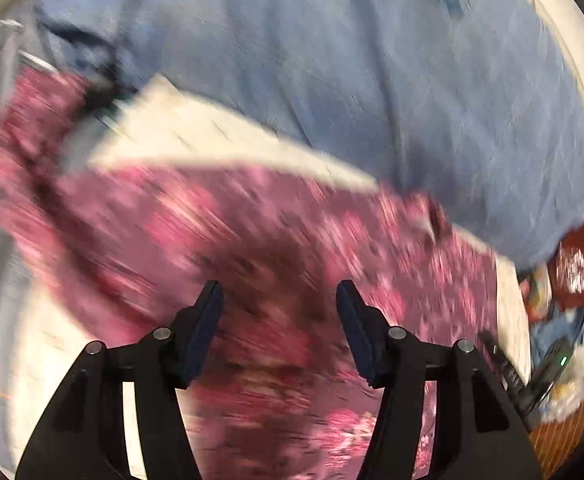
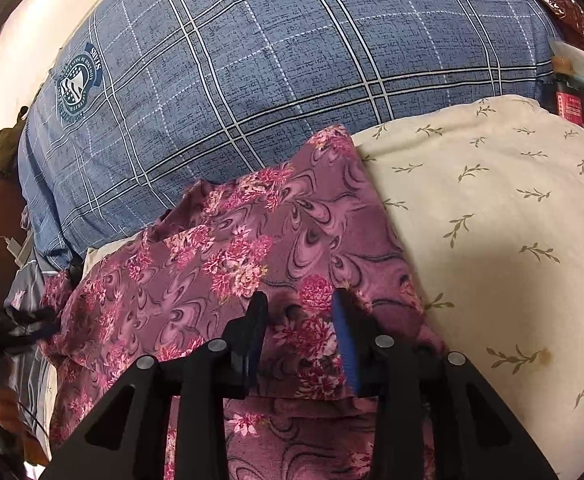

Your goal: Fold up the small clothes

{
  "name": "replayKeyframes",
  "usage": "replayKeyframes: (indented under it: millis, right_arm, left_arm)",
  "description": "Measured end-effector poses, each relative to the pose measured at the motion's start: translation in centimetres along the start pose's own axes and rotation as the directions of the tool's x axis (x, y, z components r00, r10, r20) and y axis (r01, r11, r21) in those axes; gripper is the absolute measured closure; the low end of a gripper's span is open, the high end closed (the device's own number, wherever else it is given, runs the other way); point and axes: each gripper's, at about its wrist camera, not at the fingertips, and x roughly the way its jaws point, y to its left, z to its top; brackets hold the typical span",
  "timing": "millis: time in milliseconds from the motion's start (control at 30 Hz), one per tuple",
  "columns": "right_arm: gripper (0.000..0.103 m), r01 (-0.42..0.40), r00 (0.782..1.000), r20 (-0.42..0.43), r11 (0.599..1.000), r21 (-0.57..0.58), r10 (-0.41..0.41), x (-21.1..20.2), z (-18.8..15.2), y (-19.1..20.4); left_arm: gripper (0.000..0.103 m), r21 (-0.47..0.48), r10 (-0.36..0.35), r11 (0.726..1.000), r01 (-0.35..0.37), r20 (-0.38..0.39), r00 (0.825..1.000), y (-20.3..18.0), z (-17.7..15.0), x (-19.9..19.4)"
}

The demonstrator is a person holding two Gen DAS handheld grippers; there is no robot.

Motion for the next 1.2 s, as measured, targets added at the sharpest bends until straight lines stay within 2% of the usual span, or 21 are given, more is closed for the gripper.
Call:
replayKeyframes:
  millis: [133,167,233,367,500,567,600,633,667,700,733,833,867,1000,1100,1200]
  right_arm:
    - [0.067,-0.013,1.0,0.006,1.0,0.009,0.013,-0.2,-0.1,-0.1]
    - [0.067,-0.015,1.0,0.007,1.0,0.01,0.015,-0.1,-0.1,-0.1]
    - [0.067,-0.016,1.0,0.009,1.0,0.011,0.016,-0.1,-0.1,-0.1]
    - [0.062,-0.029,1.0,0.011,1.0,0.008,0.029,-0.2,-0.2,-0.2]
    - [0.06,-0.037,0.999,0.012,0.999,0.006,0.037,-0.2,-0.2,-0.2]
    - [0.059,-0.045,0.999,0.013,0.999,0.009,0.044,-0.2,-0.2,-0.2]
    - [0.059,-0.048,0.999,0.014,0.999,0.011,0.048,-0.2,-0.2,-0.2]
    - [0.059,-0.051,0.999,0.014,0.999,0.013,0.051,-0.2,-0.2,-0.3]
    - [0.059,-0.055,0.998,0.015,0.998,0.015,0.055,-0.2,-0.2,-0.3]
    - [0.059,-0.061,0.998,0.016,0.998,0.02,0.06,-0.2,-0.2,-0.4]
    - [0.059,-0.065,0.998,0.018,0.998,0.023,0.065,-0.3,-0.2,-0.5]
    - [0.059,-0.077,0.997,0.021,0.996,0.032,0.077,-0.3,-0.2,-0.6]
    - [0.059,-0.081,0.997,0.022,0.996,0.035,0.081,-0.3,-0.2,-0.7]
    - [0.058,-0.093,0.995,0.026,0.995,0.043,0.092,-0.3,-0.2,-0.8]
    - [0.058,-0.1,0.995,0.028,0.994,0.048,0.099,-0.3,-0.2,-0.9]
    - [0.058,-0.106,0.994,0.031,0.993,0.053,0.105,-0.4,-0.2,-1.0]
  left_arm:
    - [0.038,-0.103,0.113,0.988,-0.112,0.001,0.994,7.0,4.7,-3.4]
    - [0.038,-0.123,0.179,0.976,-0.18,-0.019,0.984,9.1,6.1,-3.6]
    - [0.038,-0.152,0.252,0.954,-0.26,-0.072,0.965,13.0,8.2,-3.6]
    - [0.038,-0.234,0.273,0.923,-0.306,-0.163,0.948,18.4,9.7,-2.2]
    - [0.038,-0.247,0.276,0.915,-0.319,-0.195,0.941,19.7,10.1,0.0]
    - [0.038,-0.225,0.319,0.906,-0.357,-0.19,0.929,19.3,10.6,1.5]
    - [0.044,-0.225,0.334,0.901,-0.371,-0.187,0.924,19.5,10.9,2.1]
    - [0.057,-0.23,0.334,0.9,-0.37,-0.183,0.925,19.6,10.8,2.5]
    - [0.097,-0.235,0.307,0.908,-0.348,-0.192,0.932,19.7,10.7,3.0]
    - [0.1,-0.243,0.281,0.913,-0.329,-0.21,0.936,19.8,10.5,3.5]
    - [0.1,-0.254,0.28,0.91,-0.329,-0.21,0.937,19.8,10.3,3.6]
    - [0.101,-0.224,0.324,0.911,-0.347,-0.135,0.936,18.4,9.7,2.2]
    - [0.101,-0.211,0.319,0.919,-0.334,-0.104,0.942,17.5,9.5,1.3]
    - [0.101,-0.149,0.246,0.958,-0.244,0.001,0.969,12.8,8.5,-2.1]
    - [0.101,-0.07,0.186,0.981,-0.183,0.04,0.982,7.8,8.1,-3.4]
    - [0.1,0.015,0.085,0.996,-0.086,0.056,0.995,1.9,6.8,-4.1]
